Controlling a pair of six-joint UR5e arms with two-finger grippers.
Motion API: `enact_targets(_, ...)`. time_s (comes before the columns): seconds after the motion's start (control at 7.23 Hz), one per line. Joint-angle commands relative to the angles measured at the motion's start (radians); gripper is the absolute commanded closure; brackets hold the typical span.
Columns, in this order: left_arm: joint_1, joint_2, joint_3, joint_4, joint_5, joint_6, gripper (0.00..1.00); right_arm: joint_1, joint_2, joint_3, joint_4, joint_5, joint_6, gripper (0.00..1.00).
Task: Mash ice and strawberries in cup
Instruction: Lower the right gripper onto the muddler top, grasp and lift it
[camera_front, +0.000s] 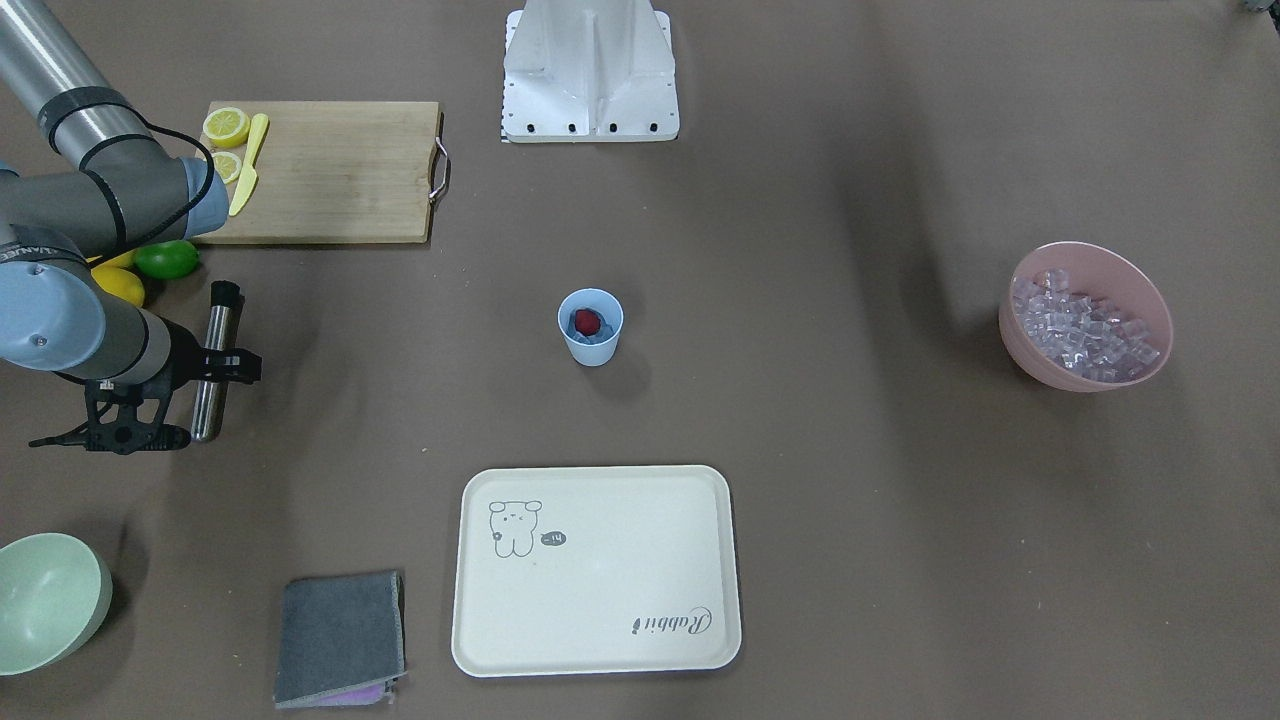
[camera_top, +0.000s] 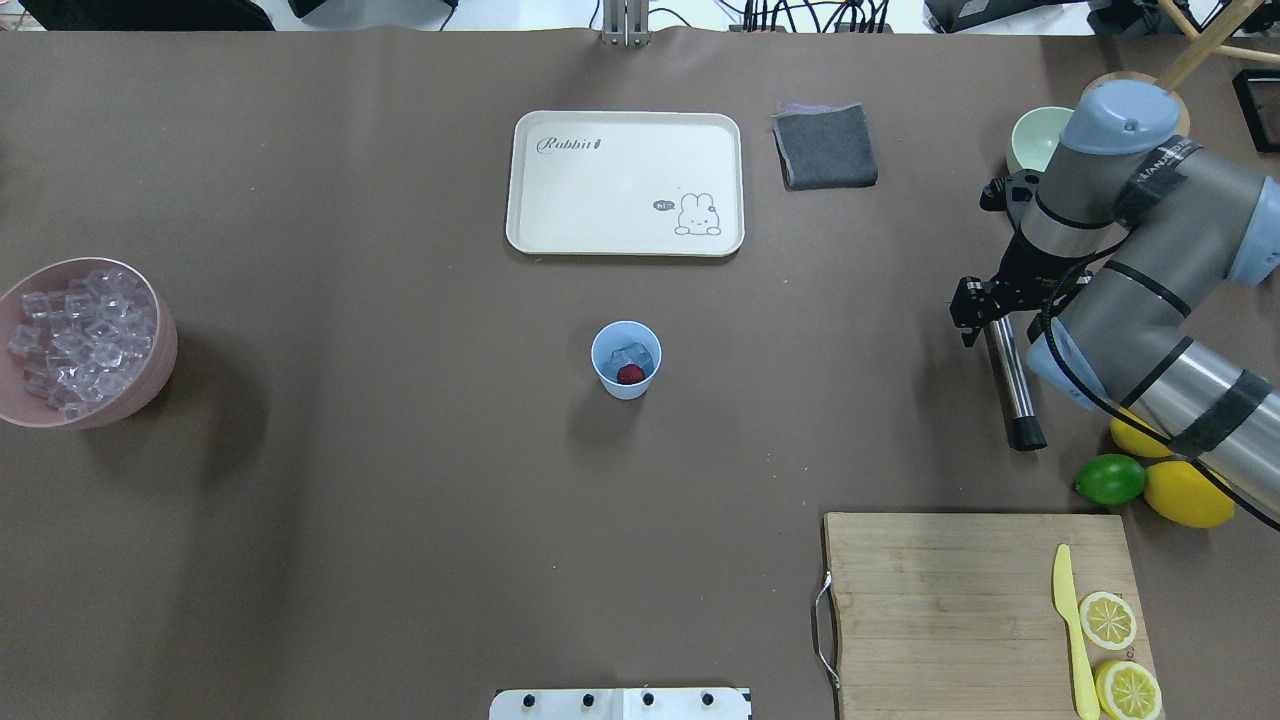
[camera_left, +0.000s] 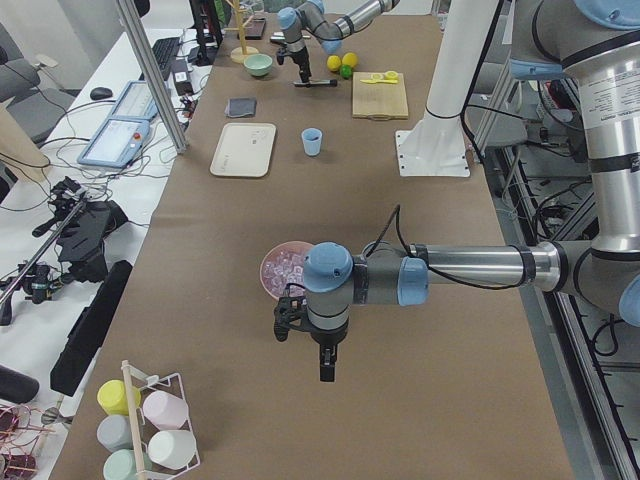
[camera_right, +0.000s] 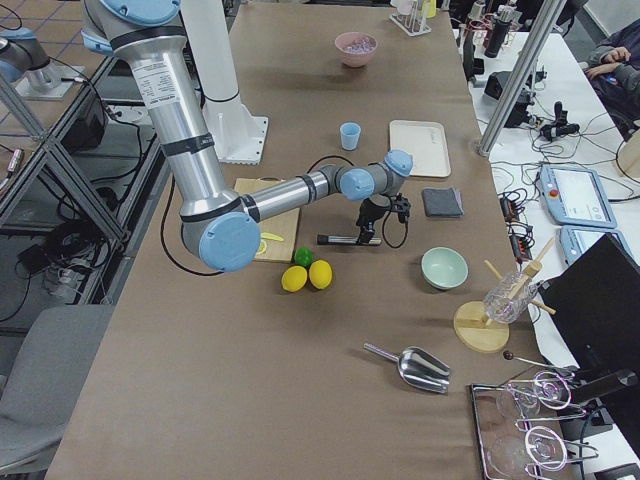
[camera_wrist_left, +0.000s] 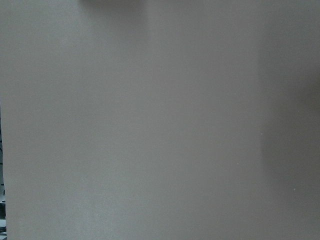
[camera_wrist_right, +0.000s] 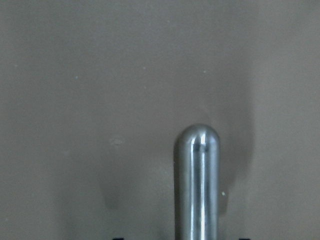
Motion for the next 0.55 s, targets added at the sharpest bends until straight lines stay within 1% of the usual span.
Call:
enact_targets(0.0, 0.0, 0.0, 0.008, -0.003, 0.0, 0.0, 0.01, 0.001, -0.001, -0.052, 0.07, 0.001, -0.001, 0.28)
enact_targets(0.14, 0.0, 0.0, 0.008, -0.003, 0.0, 0.001, 0.01, 0.01, -0.003, -0.09, 0.136, 0.002, -0.001, 0.28)
enact_targets(0.28, 0.0, 0.0, 0.008, -0.003, 0.002, 0.001, 0.01, 0.017, 0.002, -0.098, 0.143, 0.002, 0.002, 0.28)
enact_targets(0.42, 0.0, 0.0, 0.01, -0.003, 0.002, 0.001, 0.01, 0.026, 0.013, -0.092, 0.138, 0.02, 0.014, 0.38)
